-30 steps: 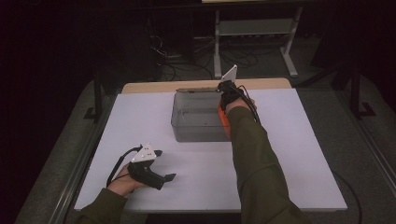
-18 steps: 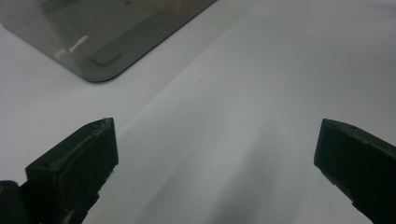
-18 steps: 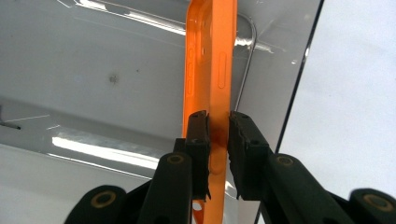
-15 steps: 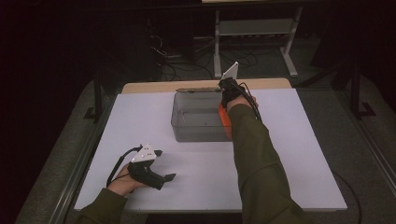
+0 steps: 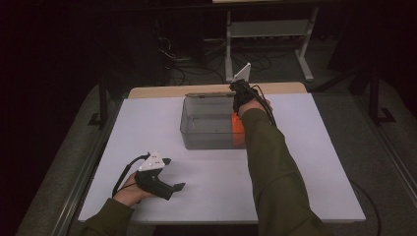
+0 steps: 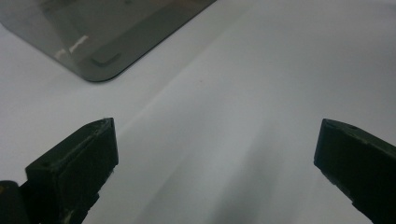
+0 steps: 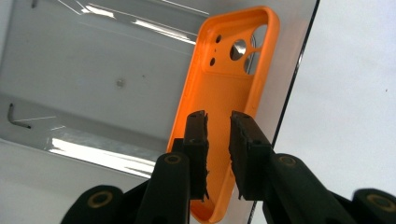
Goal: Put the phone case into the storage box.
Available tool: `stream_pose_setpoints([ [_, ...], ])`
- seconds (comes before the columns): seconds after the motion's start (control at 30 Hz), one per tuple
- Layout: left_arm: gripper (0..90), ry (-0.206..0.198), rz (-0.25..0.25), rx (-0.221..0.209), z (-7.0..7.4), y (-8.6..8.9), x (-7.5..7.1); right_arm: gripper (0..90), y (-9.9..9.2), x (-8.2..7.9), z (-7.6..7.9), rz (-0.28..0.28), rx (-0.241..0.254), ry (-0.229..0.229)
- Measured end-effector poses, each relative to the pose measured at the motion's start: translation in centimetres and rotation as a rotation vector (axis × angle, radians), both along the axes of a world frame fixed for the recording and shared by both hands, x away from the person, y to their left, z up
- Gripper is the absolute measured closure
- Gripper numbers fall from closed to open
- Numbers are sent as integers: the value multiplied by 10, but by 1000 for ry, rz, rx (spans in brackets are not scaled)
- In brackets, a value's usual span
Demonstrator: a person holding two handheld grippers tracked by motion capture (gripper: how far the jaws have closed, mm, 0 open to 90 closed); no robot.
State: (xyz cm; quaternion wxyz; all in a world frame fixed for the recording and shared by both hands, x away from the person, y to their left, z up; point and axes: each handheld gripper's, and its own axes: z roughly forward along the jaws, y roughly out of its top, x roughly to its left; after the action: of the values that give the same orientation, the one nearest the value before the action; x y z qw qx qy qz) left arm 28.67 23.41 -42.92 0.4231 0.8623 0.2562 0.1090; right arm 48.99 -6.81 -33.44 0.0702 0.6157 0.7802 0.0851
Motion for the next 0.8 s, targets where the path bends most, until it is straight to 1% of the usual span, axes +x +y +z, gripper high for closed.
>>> stream_pose_setpoints([
  [0.17, 0, 2, 1, 1, 0, 0, 0, 711, 0, -1, 2, 27, 5, -14],
  [0.23, 0, 4, 2, 1, 0, 0, 0, 692, 0, -2, 3, 49, 3, -24],
  [0.3, 0, 5, 2, 2, 0, 0, 0, 669, 0, -3, 5, 63, 13, -36],
  [0.53, 0, 5, 5, 1, -1, 1, 0, 559, -1, -6, 8, 125, 24, -86],
  [0.6, 0, 7, 6, 3, -1, 1, 1, 518, -2, -7, 9, 148, 36, -101],
  [0.7, 0, 9, 8, 3, -2, 1, 1, 476, -5, -9, 10, 171, 50, -127],
  [0.8, 0, 11, 11, 5, -1, 2, 1, 417, -7, -11, 9, 189, 54, -142],
])
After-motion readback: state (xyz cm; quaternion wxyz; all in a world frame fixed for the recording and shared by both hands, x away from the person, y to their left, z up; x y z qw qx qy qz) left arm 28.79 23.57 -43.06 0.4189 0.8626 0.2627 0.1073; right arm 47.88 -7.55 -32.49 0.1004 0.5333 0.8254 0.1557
